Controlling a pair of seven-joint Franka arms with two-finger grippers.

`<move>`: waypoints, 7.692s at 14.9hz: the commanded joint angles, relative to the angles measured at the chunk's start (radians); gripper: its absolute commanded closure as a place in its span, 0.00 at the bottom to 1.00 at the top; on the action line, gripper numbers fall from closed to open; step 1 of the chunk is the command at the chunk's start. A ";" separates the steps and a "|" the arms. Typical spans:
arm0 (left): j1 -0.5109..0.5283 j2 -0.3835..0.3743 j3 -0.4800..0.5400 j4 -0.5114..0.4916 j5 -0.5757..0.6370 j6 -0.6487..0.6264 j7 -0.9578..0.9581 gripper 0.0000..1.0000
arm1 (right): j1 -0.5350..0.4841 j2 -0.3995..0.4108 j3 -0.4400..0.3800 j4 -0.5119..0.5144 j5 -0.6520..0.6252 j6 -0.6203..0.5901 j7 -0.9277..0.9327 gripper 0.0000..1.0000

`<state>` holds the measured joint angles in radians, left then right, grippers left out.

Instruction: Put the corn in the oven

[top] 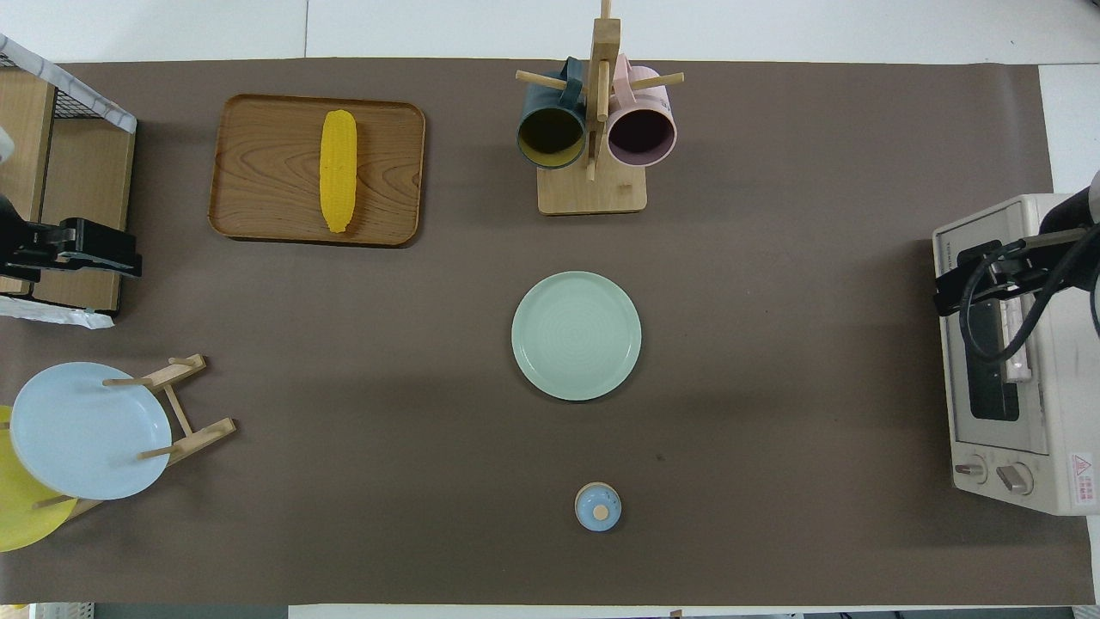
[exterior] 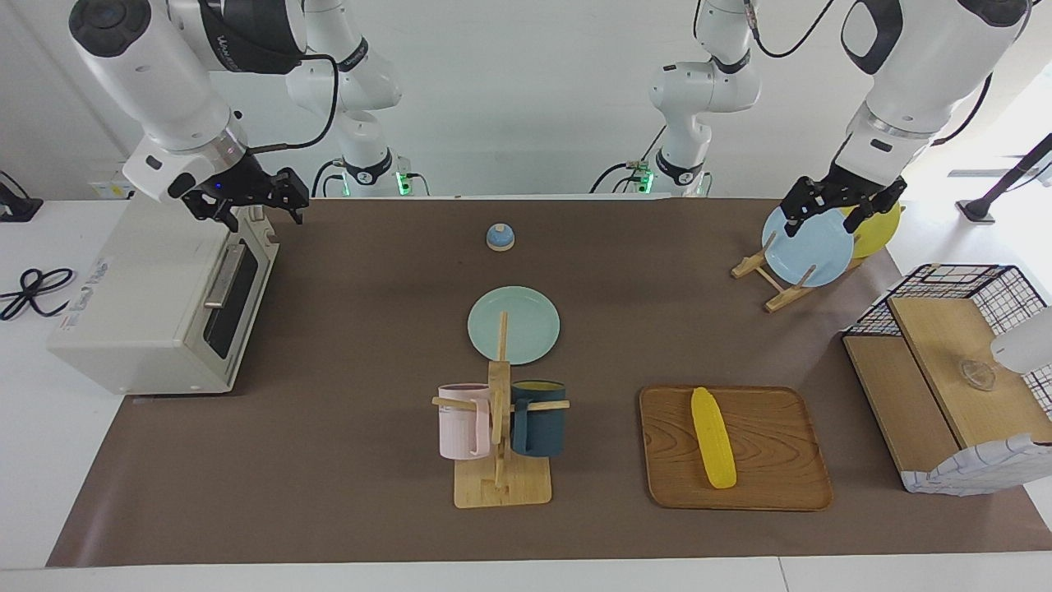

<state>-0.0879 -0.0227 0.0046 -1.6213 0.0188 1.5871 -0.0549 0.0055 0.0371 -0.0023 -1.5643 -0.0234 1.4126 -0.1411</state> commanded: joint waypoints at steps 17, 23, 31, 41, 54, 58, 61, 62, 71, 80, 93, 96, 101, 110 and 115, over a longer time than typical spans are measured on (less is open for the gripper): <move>-0.007 -0.020 -0.003 -0.031 0.023 0.036 0.000 0.00 | -0.099 -0.144 -0.004 -0.394 -0.027 0.368 -0.179 1.00; -0.009 0.012 -0.006 -0.034 -0.008 0.083 0.020 0.00 | -0.139 -0.146 -0.004 -0.477 -0.119 0.488 -0.298 1.00; -0.072 0.236 -0.006 -0.002 -0.052 0.289 0.026 0.00 | -0.182 -0.144 -0.004 -0.507 -0.182 0.496 -0.460 1.00; -0.124 0.667 -0.003 0.334 -0.120 0.394 0.018 0.00 | -0.163 -0.144 0.001 -0.546 -0.118 0.499 -0.403 1.00; -0.121 0.794 0.002 0.376 -0.109 0.567 0.024 0.00 | -0.056 -0.074 0.001 -0.644 -0.110 0.712 -0.285 1.00; -0.119 0.797 0.002 0.371 -0.106 0.586 0.027 0.00 | -0.049 -0.040 0.001 -0.657 -0.110 0.773 -0.273 1.00; -0.121 0.796 0.002 0.367 -0.105 0.590 0.027 0.12 | -0.035 -0.011 0.002 -0.664 -0.109 0.824 -0.250 1.00; -0.121 0.796 0.002 0.365 -0.106 0.590 0.027 0.17 | -0.007 -0.013 0.001 -0.680 -0.109 0.842 -0.223 1.00; -0.119 0.794 0.000 0.366 -0.118 0.577 0.024 1.00 | 0.030 -0.017 0.002 -0.766 -0.105 0.913 -0.146 1.00; -0.127 0.667 0.002 0.366 -0.168 0.410 -0.016 1.00 | 0.034 0.006 0.004 -0.795 -0.056 0.973 -0.144 1.00; -0.358 0.296 -0.003 0.032 -0.180 0.269 -0.310 1.00 | 0.148 0.073 0.004 -0.496 0.028 0.695 -0.020 0.34; -0.435 0.258 -0.003 -0.061 -0.180 0.356 -0.403 1.00 | 0.128 0.073 0.004 -0.496 0.028 0.700 -0.029 0.00; -0.575 0.175 -0.003 -0.302 -0.180 0.646 -0.519 1.00 | 0.113 0.073 0.004 -0.499 0.028 0.700 -0.029 0.00; -0.687 0.337 0.000 -0.301 -0.180 0.878 -0.603 1.00 | 0.125 0.072 0.005 -0.499 0.028 0.704 -0.029 0.00; -0.702 0.391 0.002 -0.298 -0.175 0.941 -0.605 1.00 | 0.125 0.072 0.005 -0.499 0.028 0.701 -0.025 0.00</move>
<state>-0.7661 0.3651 -0.0122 -1.9200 -0.1486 2.5090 -0.6528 0.1371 0.1015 -0.0023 -2.0734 -0.0186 2.1201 -0.1570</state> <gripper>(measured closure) 0.449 0.000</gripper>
